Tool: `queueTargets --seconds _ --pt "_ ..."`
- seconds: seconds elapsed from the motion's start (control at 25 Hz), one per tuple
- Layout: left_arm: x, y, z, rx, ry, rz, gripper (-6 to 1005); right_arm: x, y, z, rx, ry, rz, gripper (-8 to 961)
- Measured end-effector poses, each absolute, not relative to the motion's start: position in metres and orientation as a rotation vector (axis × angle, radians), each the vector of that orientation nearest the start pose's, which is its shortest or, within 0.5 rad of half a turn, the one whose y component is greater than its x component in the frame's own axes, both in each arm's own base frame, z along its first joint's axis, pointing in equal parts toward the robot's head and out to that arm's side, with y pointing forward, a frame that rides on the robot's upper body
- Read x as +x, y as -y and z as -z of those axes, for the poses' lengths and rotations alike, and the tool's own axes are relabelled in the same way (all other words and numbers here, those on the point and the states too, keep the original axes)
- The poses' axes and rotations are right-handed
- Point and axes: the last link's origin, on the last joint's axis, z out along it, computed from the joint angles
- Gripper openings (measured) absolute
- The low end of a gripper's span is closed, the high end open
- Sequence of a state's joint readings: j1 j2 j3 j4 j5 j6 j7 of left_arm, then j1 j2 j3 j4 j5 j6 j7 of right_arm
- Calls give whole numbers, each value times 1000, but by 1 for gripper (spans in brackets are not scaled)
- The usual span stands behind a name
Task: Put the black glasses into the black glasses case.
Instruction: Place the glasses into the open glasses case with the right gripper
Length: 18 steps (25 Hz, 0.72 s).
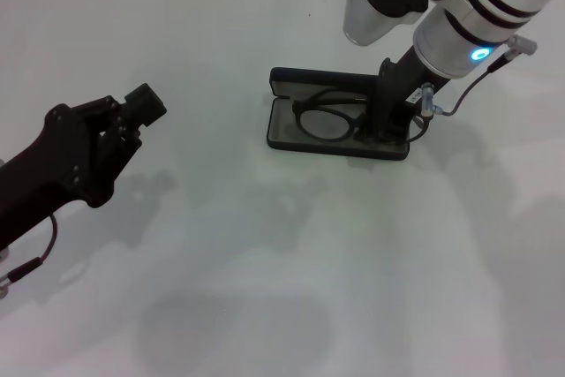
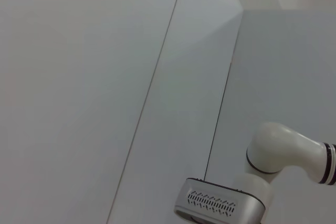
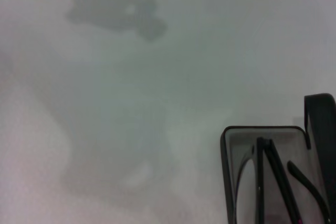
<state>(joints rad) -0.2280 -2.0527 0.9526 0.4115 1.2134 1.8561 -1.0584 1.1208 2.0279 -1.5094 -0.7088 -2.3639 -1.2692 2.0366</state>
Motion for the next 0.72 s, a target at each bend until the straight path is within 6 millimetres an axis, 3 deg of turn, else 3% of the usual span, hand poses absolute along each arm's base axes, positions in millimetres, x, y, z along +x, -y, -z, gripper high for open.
queueTargets --seconds 0.72 --pt "-281 -238 -23 -2254 505 1469 45 95 -420 68 -2922 -31 573 133"
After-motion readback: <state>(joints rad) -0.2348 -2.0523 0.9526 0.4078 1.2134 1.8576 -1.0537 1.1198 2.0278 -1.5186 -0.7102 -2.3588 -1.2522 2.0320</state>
